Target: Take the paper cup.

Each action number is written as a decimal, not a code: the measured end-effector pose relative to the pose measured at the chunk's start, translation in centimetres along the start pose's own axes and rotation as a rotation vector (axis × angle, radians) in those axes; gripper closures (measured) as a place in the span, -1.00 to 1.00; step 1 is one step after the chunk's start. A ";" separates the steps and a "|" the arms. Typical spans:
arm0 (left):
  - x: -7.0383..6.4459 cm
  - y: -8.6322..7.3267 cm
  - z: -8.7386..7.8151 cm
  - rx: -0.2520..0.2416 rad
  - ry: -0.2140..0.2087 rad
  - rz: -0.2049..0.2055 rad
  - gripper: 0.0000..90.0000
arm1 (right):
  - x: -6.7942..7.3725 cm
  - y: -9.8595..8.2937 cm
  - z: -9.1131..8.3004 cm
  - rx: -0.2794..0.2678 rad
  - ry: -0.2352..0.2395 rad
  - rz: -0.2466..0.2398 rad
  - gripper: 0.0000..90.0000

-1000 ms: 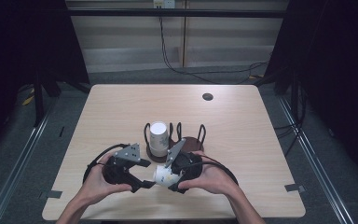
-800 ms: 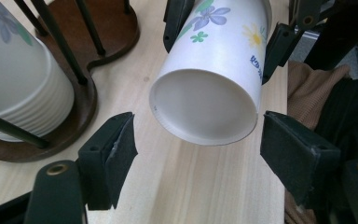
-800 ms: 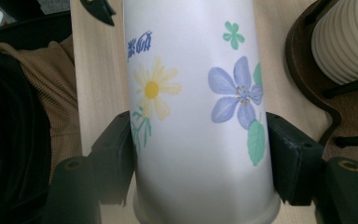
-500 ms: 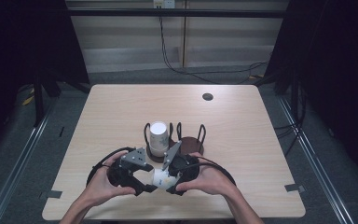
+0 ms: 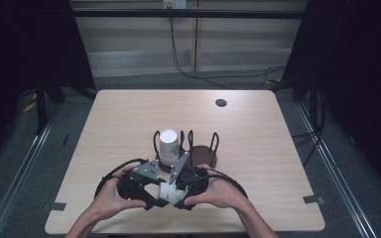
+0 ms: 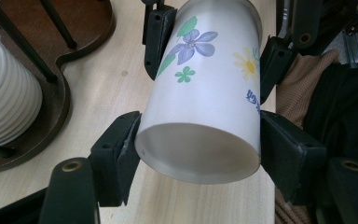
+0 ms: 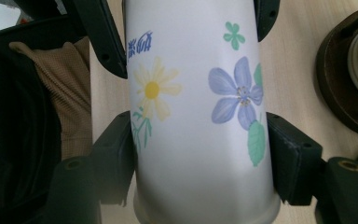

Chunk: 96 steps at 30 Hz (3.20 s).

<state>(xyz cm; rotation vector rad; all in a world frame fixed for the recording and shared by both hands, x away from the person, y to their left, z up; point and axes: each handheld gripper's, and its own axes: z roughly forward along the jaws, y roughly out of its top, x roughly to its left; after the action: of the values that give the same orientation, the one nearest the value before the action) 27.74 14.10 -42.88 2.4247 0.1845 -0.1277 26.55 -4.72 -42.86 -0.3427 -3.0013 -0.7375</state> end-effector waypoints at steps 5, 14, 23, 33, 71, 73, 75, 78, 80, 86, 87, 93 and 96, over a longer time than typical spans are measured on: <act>0.0 0.0 0.0 -0.009 -0.005 0.002 -0.27 | 0.0 0.0 -0.1 -0.014 0.009 0.000 -0.27; -0.2 0.0 0.1 -0.003 -0.015 0.012 -0.26 | 0.0 0.1 0.1 -0.031 0.033 -0.013 -0.27; -0.1 -0.1 -0.1 -0.041 -0.038 -0.013 -0.22 | -0.4 -0.3 -0.1 -0.060 0.055 -0.010 -0.34; 0.0 -0.2 -0.2 -0.051 -0.050 -0.023 -0.20 | -0.6 -0.5 -0.3 -0.092 0.054 0.007 -0.47; 0.6 -1.8 -2.2 -0.197 0.008 -0.103 -0.21 | -2.0 -2.6 -4.1 -0.369 -0.018 0.112 -0.67; 0.7 -2.0 -2.4 -0.210 0.017 -0.112 -0.21 | -2.1 -2.7 -4.2 -0.384 -0.025 0.131 -0.68; 0.8 -2.1 -2.5 -0.217 0.022 -0.116 -0.21 | -2.1 -2.8 -4.3 -0.391 -0.029 0.143 -0.68; 0.9 -2.2 -2.4 -0.233 0.027 -0.119 -0.21 | -1.9 -3.6 -4.8 -0.474 -0.045 0.181 -0.68; 0.9 -2.2 -2.5 -0.236 0.027 -0.116 -0.21 | -2.0 -4.2 -4.8 -0.496 -0.045 0.196 -0.68; 0.8 -2.1 -2.6 -0.251 0.028 -0.112 -0.21 | -2.3 -5.1 -4.4 -0.532 -0.034 0.230 -0.62; 0.8 -2.1 -2.6 -0.255 0.027 -0.111 -0.21 | -2.3 -5.2 -4.3 -0.536 -0.029 0.233 -0.63; 0.8 -2.1 -3.1 -0.301 0.032 -0.111 -0.21 | -2.0 -5.6 -4.1 -0.593 -0.013 0.248 -0.68; 0.7 -2.1 -3.2 -0.325 0.043 -0.110 -0.21 | -1.9 -5.7 -4.1 -0.619 -0.004 0.248 -0.69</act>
<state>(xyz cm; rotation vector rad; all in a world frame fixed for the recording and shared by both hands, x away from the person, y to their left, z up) 28.19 17.84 -41.96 2.0951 0.3318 -0.0868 27.09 -11.97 -41.99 -0.7096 -2.5824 -1.6093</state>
